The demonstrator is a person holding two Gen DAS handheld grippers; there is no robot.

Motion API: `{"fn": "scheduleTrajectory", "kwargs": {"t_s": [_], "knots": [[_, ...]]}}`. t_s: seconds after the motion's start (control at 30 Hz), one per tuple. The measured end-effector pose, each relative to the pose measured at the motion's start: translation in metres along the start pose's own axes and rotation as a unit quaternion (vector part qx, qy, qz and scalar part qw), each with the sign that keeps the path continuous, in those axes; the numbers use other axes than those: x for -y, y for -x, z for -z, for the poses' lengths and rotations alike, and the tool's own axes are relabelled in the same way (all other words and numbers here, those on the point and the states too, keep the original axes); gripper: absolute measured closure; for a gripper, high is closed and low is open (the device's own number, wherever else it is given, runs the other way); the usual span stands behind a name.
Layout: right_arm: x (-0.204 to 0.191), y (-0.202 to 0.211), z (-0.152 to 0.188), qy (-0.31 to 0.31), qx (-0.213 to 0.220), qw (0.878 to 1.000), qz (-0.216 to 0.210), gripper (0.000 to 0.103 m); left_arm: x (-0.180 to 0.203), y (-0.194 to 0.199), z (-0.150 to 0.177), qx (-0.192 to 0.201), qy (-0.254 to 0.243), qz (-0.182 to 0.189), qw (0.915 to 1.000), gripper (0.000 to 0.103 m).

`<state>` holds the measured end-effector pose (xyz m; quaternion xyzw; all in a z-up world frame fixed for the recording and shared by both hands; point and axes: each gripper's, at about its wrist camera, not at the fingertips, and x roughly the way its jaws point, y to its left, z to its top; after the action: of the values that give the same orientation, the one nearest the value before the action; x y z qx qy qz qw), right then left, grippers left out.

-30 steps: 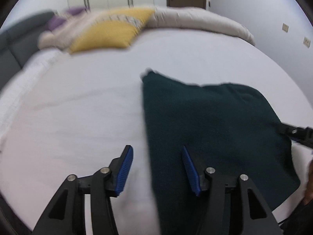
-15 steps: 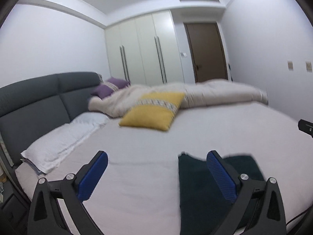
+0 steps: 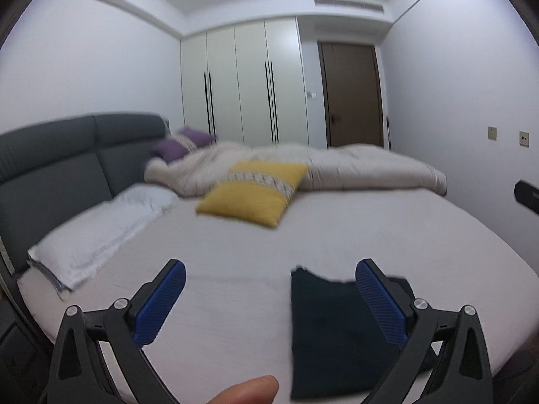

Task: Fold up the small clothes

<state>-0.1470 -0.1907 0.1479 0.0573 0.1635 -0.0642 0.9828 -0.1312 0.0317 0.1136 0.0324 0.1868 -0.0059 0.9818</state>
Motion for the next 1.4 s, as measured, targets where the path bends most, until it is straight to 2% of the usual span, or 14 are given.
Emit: {"fn": "scheduleTrajectory", "kwargs": {"t_s": [0.1, 0.23, 0.4, 0.63, 0.8, 0.93, 1.4], "knots": [[0.002, -0.021, 0.016, -0.013, -0.058, 0.998, 0.020, 0.000, 0.005, -0.016, 0.011, -0.058, 0.002, -0.008, 0.9983, 0.000], [0.009, -0.054, 0.044, -0.042, -0.133, 0.989, 0.039, 0.000, 0.007, -0.047, 0.041, -0.136, 0.019, 0.019, 0.9903, 0.000], [0.008, -0.080, 0.082, -0.031, -0.169, 0.984, 0.057, 0.000, 0.009, -0.073, 0.073, -0.176, 0.017, 0.007, 0.9841, 0.000], [0.004, -0.135, 0.135, -0.022, -0.214, 0.975, 0.060, 0.000, 0.013, -0.092, 0.103, -0.214, 0.012, 0.012, 0.9767, 0.000], [-0.005, -0.152, 0.160, -0.004, -0.235, 0.970, 0.056, 0.000, 0.017, -0.096, 0.114, -0.227, 0.008, 0.018, 0.9737, 0.000], [-0.010, -0.155, 0.166, 0.007, -0.242, 0.969, 0.050, 0.000, 0.017, -0.095, 0.116, -0.228, 0.009, 0.022, 0.9734, 0.000], [-0.020, -0.145, 0.158, 0.018, -0.254, 0.966, 0.045, 0.000, 0.015, -0.094, 0.116, -0.233, 0.012, 0.023, 0.9720, 0.000]]}}
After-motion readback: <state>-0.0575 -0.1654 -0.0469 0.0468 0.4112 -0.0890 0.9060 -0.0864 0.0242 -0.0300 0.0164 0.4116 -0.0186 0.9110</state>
